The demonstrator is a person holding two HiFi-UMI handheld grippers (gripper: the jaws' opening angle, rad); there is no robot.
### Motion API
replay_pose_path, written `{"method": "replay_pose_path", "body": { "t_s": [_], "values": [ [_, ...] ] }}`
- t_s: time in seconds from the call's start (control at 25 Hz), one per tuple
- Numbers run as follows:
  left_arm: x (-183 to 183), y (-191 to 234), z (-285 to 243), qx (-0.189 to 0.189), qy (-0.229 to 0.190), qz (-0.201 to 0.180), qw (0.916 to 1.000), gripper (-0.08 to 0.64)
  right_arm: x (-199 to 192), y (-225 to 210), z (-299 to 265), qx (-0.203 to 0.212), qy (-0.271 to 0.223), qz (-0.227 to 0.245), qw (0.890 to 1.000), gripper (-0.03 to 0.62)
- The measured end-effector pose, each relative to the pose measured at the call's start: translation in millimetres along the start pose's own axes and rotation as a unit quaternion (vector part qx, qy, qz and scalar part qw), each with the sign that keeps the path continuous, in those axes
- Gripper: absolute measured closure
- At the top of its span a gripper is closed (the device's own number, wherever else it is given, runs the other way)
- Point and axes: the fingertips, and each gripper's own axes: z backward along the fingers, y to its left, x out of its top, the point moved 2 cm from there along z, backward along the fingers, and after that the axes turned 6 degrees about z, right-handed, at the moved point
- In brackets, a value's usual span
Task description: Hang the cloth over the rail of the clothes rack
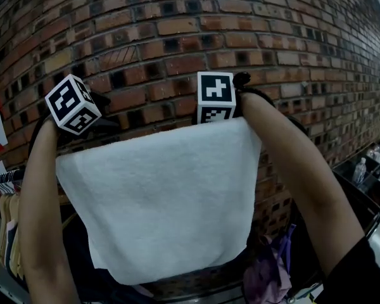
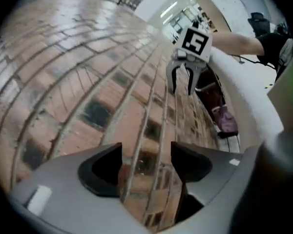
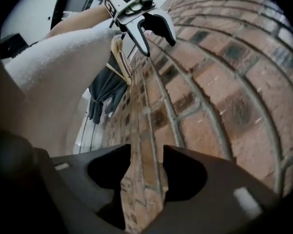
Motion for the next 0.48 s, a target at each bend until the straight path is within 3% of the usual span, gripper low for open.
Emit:
{"method": "replay_pose_path", "body": {
  "t_s": [0.08,0.12,0.2,0.28,0.36,0.48],
  "values": [
    [21,10,22,0.061,-0.086,-0.008,0.9943,0.233,19,-20,16,-0.081,-0.037,0.042,0.995,0.382],
    [31,15,34,0.102,-0.122,-0.019,0.9871,0.236,32,-34,29,-0.137,-0.062,0.062,0.987,0.382],
    [53,20,61,0.185,-0.183,-0.049,0.9644,0.249,57,-62,66,-0.262,-0.127,0.076,0.954,0.383],
    [75,20,91,0.255,-0.236,-0.073,0.9348,0.274,77,-81,117,-0.377,-0.201,0.051,0.902,0.387],
    [97,18,123,0.316,-0.291,-0.086,0.8989,0.295,93,-84,172,-0.461,-0.281,0.016,0.842,0.417],
    [127,2,173,0.38,-0.388,-0.071,0.8368,0.404,117,-56,235,-0.508,-0.397,-0.024,0.764,0.571]
  ]
}}
